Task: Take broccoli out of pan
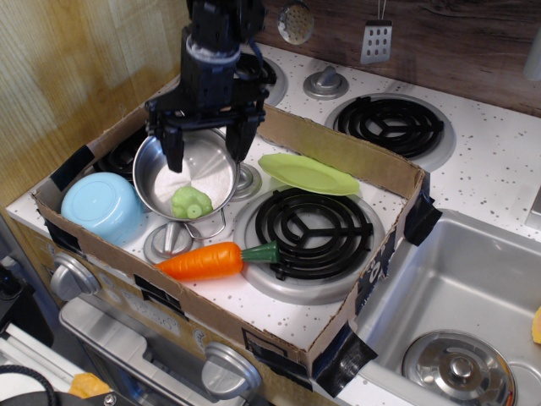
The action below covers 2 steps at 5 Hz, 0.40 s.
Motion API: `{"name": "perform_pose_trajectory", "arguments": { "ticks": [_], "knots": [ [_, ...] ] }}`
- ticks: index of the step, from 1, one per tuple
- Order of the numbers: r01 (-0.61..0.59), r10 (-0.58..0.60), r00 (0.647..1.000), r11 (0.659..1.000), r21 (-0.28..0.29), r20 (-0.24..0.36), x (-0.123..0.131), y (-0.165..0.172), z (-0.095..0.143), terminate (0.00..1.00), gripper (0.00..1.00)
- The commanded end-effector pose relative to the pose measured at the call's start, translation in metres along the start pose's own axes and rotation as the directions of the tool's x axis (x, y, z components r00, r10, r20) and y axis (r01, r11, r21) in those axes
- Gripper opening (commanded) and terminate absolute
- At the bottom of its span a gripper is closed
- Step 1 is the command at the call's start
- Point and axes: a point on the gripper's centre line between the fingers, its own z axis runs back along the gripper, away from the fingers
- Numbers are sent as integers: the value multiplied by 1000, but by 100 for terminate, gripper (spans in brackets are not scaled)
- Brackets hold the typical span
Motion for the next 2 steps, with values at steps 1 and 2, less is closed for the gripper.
{"name": "perform_pose_trajectory", "arguments": {
  "ticks": [1,2],
  "knots": [
    [-47,59,983,996,-74,172,9,2,-3,0,100],
    [-24,36,981,998,-65,189,15,3,-3,0,100]
  ]
}}
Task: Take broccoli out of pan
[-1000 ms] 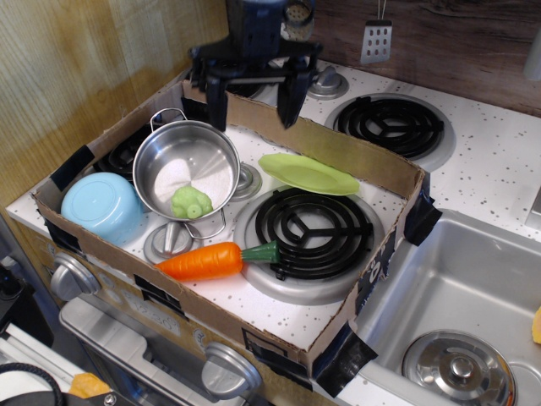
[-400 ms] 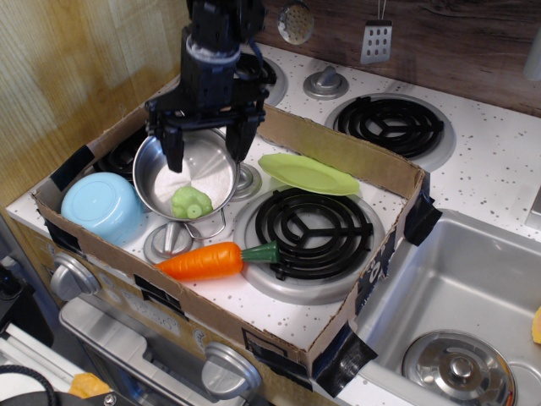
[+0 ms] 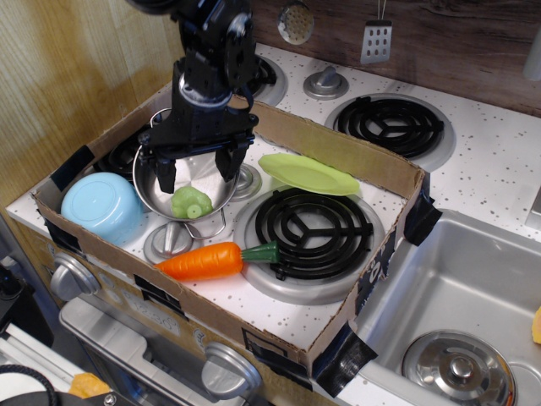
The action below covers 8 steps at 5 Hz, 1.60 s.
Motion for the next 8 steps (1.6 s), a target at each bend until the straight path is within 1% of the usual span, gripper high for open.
{"name": "perform_pose_trajectory", "arguments": {
  "ticks": [1,3,4,5,7,8],
  "knots": [
    [16,-14,998,1000,-25,53,23,-4,15,0,100],
    [28,-28,1000,998,-52,14,14,2,-2,0,100],
    [29,-30,1000,998,-51,-5,12,7,-8,0,100],
    [26,-27,1000,997,-71,-11,8,5,-14,0,100],
    [7,-8,1000,997,-75,-20,5,0,-21,0,100],
    [10,-12,1000,997,-76,-26,4,1,-21,0,0]
  ]
}}
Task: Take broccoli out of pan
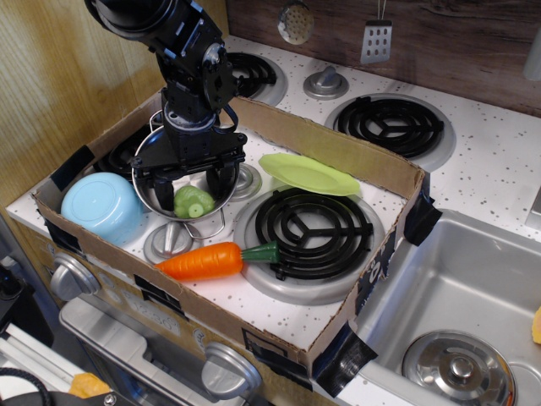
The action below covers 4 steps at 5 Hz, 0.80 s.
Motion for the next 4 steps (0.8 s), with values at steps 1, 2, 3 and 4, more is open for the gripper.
{"name": "perform_pose_trajectory", "arguments": {
  "ticks": [1,2,3,4],
  "knots": [
    [23,-22,1000,1000,-13,8,5,-1,6,0,0],
    [47,-47,999,999,5,24,14,0,16,0,0],
    [78,-80,996,996,41,50,29,-2,33,0,0],
    [83,-91,993,991,101,77,34,-6,58,0,0]
  ]
}}
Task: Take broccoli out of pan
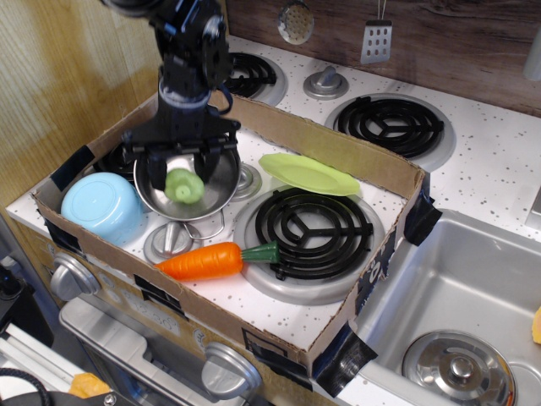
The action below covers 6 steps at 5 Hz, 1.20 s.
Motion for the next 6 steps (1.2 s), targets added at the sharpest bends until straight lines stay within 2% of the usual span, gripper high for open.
{"name": "perform_pose_trajectory", "arguments": {
  "ticks": [1,2,3,4,5,6],
  "knots": [
    [-48,41,995,997,68,95,9,-12,72,0,0],
    [-121,115,991,988,100,62,-16,-37,102,0,0],
    [-168,167,986,983,71,20,-38,-64,106,0,0],
    [-202,200,977,979,-20,-73,-63,-91,100,0,0],
    [-237,227,968,967,-95,-106,-80,-108,86,0,0],
    [-218,205,970,972,-89,-134,-79,-109,89,0,100]
  ]
}}
